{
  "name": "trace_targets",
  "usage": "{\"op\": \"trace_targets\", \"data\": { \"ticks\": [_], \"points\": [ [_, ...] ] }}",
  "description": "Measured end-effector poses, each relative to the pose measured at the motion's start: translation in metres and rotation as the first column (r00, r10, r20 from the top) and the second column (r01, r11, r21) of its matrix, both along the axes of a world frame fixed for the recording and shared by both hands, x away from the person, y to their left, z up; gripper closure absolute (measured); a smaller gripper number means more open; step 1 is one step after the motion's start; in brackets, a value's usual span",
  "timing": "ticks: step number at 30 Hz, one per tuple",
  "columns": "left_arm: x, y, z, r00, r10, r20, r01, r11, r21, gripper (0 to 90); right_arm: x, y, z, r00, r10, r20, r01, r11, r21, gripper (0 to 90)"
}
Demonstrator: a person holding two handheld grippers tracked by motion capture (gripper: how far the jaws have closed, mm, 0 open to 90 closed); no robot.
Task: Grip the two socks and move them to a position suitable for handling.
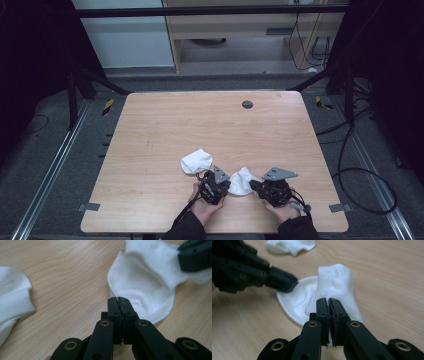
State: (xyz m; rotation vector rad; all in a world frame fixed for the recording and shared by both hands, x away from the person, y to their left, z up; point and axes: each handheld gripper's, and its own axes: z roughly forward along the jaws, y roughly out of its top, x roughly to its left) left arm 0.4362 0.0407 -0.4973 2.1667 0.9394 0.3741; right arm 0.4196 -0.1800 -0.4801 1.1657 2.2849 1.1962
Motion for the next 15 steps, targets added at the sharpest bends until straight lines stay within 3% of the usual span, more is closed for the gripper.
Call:
{"op": "trace_targets", "data": {
  "ticks": [2, 3, 4, 8, 15],
  "points": [
    [0.0, 0.0, 0.0, 1.0, -0.003, 0.003, 0.003, 1.0, 0.005, 88.4, 0.001, -0.007, 0.004, 0.9992, -0.035, 0.018, 0.035, 0.9985, 0.043, 86.6],
    [0.0, 0.0, 0.0, 1.0, -0.004, 0.002, 0.004, 1.0, 0.006, 88.5, 0.003, -0.015, 0.007, 0.9963, -0.08, 0.03, 0.078, 0.9932, 0.087, 86.4],
    [0.0, 0.0, -0.001, 1.0, -0.004, 0.003, 0.004, 1.0, 0.006, 88.5, 0.003, -0.015, 0.007, 0.9963, -0.08, 0.03, 0.078, 0.9932, 0.087, 86.4],
    [0.0, 0.0, -0.001, 1.0, -0.007, 0.002, 0.007, 1.0, 0.006, 88.6, 0.008, -0.03, 0.008, 0.9865, -0.162, 0.024, 0.157, 0.9771, 0.144, 86.1],
    [-0.001, 0.0, -0.001, 0.9999, -0.013, 0.003, 0.013, 0.9999, 0.004, 88.6, 0.016, -0.043, 0.002, 0.9699, -0.243, -0.022, 0.243, 0.9584, 0.149, 84.3]
  ]
}}
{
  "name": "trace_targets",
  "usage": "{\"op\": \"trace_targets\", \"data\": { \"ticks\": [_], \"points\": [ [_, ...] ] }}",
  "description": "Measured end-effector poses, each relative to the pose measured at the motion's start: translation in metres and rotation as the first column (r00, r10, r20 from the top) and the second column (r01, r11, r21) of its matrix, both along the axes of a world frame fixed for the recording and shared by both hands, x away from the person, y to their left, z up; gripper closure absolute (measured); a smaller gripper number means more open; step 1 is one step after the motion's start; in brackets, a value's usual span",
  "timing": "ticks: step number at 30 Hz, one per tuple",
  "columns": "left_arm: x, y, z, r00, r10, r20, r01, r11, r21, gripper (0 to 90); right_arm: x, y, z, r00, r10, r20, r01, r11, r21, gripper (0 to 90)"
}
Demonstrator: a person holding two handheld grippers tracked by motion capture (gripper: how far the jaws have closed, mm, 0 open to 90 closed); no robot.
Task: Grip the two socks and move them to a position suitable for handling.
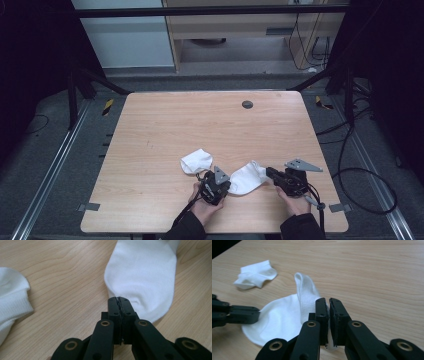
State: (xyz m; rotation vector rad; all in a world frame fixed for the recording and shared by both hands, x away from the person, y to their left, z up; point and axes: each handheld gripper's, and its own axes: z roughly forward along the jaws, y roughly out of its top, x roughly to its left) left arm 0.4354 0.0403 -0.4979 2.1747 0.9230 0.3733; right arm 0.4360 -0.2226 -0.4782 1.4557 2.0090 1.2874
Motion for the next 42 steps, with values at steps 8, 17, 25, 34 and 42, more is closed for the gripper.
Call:
{"op": "trace_targets", "data": {
  "ticks": [8, 17, 25, 34, 42],
  "points": [
    [0.0, -0.001, -0.001, 1.0, -0.005, -0.001, 0.005, 1.0, -0.007, 88.5, 0.003, -0.004, -0.001, 0.9992, -0.04, 0.002, 0.04, 0.9975, -0.059, 82.3],
    [0.0, 0.003, 0.005, 0.9999, -0.005, 0.015, 0.005, 0.999, -0.043, 67.3, 0.0, -0.001, 0.001, 0.9971, -0.016, 0.074, 0.025, 0.9915, -0.127, 68.7],
    [0.002, 0.037, 0.044, 0.9922, 0.015, 0.124, -0.009, 0.9987, -0.05, 46.2, 0.001, 0.0, 0.009, 0.9937, -0.006, 0.111, 0.018, 0.994, -0.108, 58.0],
    [0.009, 0.111, 0.065, 0.9757, 0.122, 0.182, -0.12, 0.9926, -0.018, 43.5, 0.008, 0.019, 0.027, 0.9854, 0.066, 0.157, -0.052, 0.9941, -0.096, 53.5],
    [0.012, 0.157, 0.053, 0.9607, 0.227, 0.16, -0.225, 0.9739, -0.029, 48.9, 0.025, 0.062, 0.037, 0.9715, 0.175, 0.16, -0.161, 0.9825, -0.094, 54.3]
  ]
}}
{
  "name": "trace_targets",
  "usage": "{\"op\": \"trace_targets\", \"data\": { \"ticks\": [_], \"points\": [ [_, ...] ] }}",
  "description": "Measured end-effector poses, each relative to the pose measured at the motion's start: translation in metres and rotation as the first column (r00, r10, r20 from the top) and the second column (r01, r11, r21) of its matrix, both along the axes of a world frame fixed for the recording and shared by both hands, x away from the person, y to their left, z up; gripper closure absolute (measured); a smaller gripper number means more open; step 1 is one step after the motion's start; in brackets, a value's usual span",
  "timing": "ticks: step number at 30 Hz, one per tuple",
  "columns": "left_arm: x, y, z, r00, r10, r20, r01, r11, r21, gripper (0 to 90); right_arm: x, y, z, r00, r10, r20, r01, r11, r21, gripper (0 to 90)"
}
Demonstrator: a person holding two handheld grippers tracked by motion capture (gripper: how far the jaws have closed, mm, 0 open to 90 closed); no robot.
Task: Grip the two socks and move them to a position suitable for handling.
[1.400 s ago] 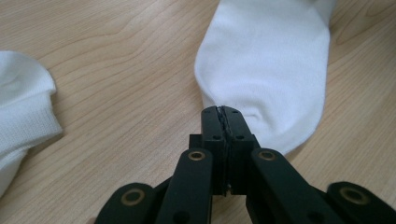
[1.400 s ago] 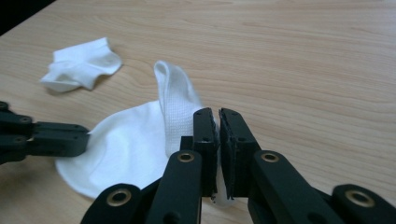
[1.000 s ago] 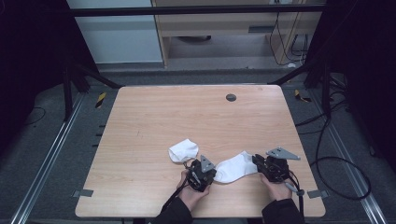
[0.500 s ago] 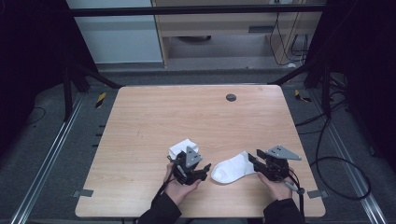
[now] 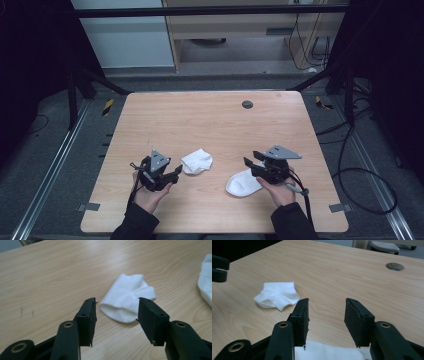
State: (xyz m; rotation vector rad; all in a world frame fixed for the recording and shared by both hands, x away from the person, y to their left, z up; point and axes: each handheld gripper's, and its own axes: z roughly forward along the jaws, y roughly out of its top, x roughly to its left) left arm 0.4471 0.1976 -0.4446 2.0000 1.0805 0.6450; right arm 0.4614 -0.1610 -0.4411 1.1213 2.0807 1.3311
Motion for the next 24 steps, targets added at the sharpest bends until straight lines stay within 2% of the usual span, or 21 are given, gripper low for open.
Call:
{"op": "trace_targets", "data": {
  "ticks": [6, 11, 17, 21, 24],
  "points": [
    [0.004, 0.013, -0.013, 0.9986, 0.045, -0.026, -0.045, 0.9989, -0.013, 53.4, 0.014, 0.047, 0.001, 0.9965, 0.083, -0.001, -0.083, 0.9964, -0.016, 54.4],
    [0.007, 0.018, -0.02, 0.9968, 0.069, -0.041, -0.07, 0.9973, -0.022, 56.9, 0.028, 0.077, -0.005, 0.9926, 0.12, -0.019, -0.121, 0.991, -0.057, 56.0],
    [0.009, 0.015, -0.023, 0.9965, 0.067, -0.051, -0.068, 0.9974, -0.026, 58.6, 0.045, 0.101, -0.023, 0.9852, 0.153, -0.078, -0.161, 0.9796, -0.12, 59.0],
    [0.01, 0.011, -0.026, 0.9969, 0.056, -0.055, -0.057, 0.9982, -0.017, 59.6, 0.049, 0.112, -0.037, 0.9793, 0.163, -0.121, -0.18, 0.9717, -0.152, 61.0],
    [0.01, 0.009, -0.027, 0.9968, 0.054, -0.059, -0.055, 0.9983, -0.018, 60.1, 0.05, 0.118, -0.043, 0.9749, 0.176, -0.137, -0.198, 0.9659, -0.167, 62.1]
  ]
}}
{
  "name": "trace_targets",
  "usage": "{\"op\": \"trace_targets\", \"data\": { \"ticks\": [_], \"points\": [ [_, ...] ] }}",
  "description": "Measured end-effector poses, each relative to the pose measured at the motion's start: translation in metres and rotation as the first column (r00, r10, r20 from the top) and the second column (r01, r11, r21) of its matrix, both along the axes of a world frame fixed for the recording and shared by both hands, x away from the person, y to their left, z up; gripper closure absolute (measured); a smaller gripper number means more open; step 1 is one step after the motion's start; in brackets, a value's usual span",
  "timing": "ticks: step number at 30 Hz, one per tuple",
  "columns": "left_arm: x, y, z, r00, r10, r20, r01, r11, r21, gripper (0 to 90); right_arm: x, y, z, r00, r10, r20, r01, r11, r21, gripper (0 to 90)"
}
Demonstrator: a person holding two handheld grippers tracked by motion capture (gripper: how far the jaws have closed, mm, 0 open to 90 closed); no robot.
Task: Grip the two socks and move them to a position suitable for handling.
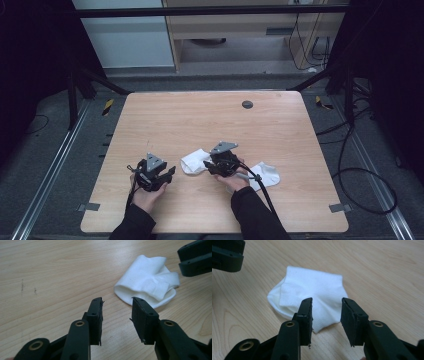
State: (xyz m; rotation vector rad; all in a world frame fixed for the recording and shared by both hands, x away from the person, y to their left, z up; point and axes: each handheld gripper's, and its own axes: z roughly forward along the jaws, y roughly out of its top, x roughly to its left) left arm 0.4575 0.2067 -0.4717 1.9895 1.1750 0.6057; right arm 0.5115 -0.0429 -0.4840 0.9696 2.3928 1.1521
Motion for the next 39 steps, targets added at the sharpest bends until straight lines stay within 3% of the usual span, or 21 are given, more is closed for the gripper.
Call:
{"op": "trace_targets", "data": {
  "ticks": [7, 14, 17, 20, 30, 39],
  "points": [
    [0.0, -0.002, -0.001, 1.0, -0.009, -0.004, 0.009, 1.0, 0.003, 60.5, 0.004, 0.007, -0.012, 0.999, 0.018, -0.04, -0.02, 0.9986, -0.048, 66.4],
    [-0.001, -0.007, -0.002, 0.9995, -0.033, 0.001, 0.033, 0.9994, 0.005, 59.2, 0.002, 0.009, -0.014, 0.9962, 0.036, -0.079, -0.041, 0.9969, -0.066, 83.0],
    [0.0, -0.01, -0.004, 0.9989, -0.046, -0.005, 0.046, 0.9989, 0.006, 57.8, 0.002, 0.009, -0.013, 0.9939, 0.026, -0.108, -0.032, 0.998, -0.055, 84.3],
    [0.0, -0.013, -0.005, 0.9981, -0.062, -0.008, 0.062, 0.998, 0.01, 56.6, -0.001, 0.007, -0.009, 0.9939, 0.033, -0.105, -0.035, 0.9993, -0.013, 84.7],
    [-0.004, -0.025, -0.011, 0.9934, -0.114, -0.013, 0.114, 0.9931, 0.025, 50.7, -0.009, 0.004, 0.011, 0.999, 0.002, -0.045, 0.003, 0.995, 0.1, 84.8],
    [-0.004, -0.041, -0.018, 0.9867, -0.162, -0.008, 0.162, 0.9849, 0.06, 50.8, -0.01, 0.006, 0.016, 0.999, -0.029, -0.035, 0.033, 0.9892, 0.143, 84.7]
  ]
}}
